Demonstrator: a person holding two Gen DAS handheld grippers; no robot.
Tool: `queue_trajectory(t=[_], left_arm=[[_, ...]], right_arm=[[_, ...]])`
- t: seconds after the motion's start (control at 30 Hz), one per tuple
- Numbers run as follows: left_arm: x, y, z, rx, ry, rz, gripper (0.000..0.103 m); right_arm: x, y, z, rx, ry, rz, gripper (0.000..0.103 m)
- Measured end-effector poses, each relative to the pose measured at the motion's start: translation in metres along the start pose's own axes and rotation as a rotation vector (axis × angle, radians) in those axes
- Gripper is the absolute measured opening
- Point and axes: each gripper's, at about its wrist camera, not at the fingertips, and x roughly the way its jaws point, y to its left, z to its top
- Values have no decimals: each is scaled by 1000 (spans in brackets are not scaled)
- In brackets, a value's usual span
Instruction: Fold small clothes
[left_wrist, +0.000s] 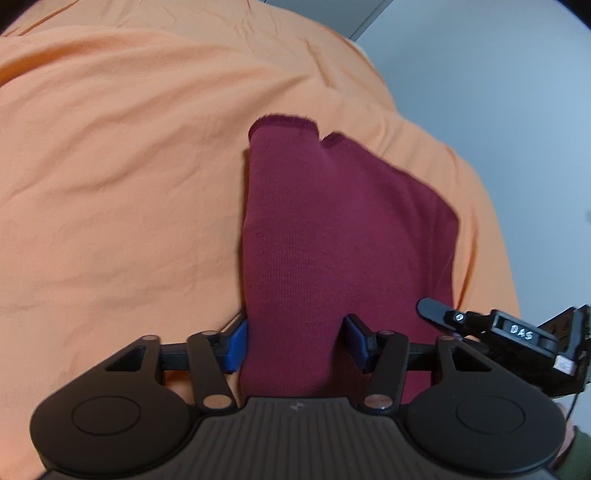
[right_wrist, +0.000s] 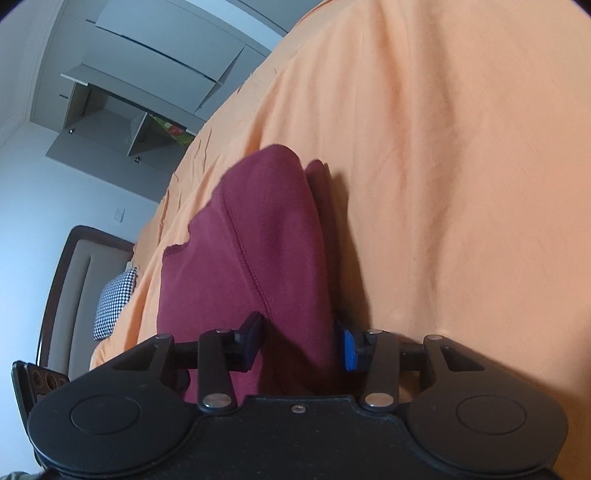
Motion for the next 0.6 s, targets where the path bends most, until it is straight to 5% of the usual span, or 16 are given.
queue_trajectory(t=[0.13, 0.3, 0.37, 0.43, 0.6], left_arm=[[-14, -1, 1, -56, -12, -23, 30], [-55, 5, -21, -107, 51, -98, 30], [-49, 11, -36, -80, 88, -70, 31], [-40, 19, -44, -50, 78, -32, 38], [-48, 24, -39, -36, 5, -60, 40]], right_arm=[[-6, 6, -5, -26, 2, 25, 27], [-45, 15, -16, 14, 36, 148, 27], [-50, 19, -28, -17, 70, 115, 32], [-47, 15, -41, -53, 86, 72, 49], [-59, 8, -43, -65, 14, 53, 60]])
